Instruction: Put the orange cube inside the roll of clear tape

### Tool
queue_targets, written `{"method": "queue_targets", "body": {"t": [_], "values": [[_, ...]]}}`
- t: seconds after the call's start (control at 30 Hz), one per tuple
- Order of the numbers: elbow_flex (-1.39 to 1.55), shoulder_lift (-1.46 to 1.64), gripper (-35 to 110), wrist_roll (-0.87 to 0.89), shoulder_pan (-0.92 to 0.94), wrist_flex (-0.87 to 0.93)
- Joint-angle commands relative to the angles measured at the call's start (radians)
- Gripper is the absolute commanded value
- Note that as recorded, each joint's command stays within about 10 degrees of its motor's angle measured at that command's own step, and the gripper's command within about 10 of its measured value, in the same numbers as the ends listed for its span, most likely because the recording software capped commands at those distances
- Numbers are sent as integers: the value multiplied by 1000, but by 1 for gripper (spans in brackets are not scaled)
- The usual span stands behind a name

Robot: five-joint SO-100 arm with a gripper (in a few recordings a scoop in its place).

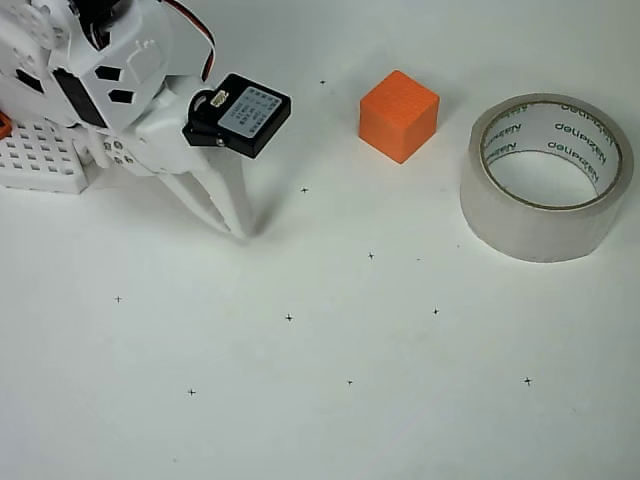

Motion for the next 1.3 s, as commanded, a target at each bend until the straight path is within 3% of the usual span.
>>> {"method": "queue_targets", "body": {"t": [0.0, 0.4, 0.67, 1.17, 1.27], "values": [[-74, 163, 0, 115, -8, -20], [-74, 164, 0, 143, -9, -26], [-169, 153, 1, 255, -160, -2], [-592, -678, 15, 385, -347, -8], [-676, -726, 15, 390, -368, -58]]}}
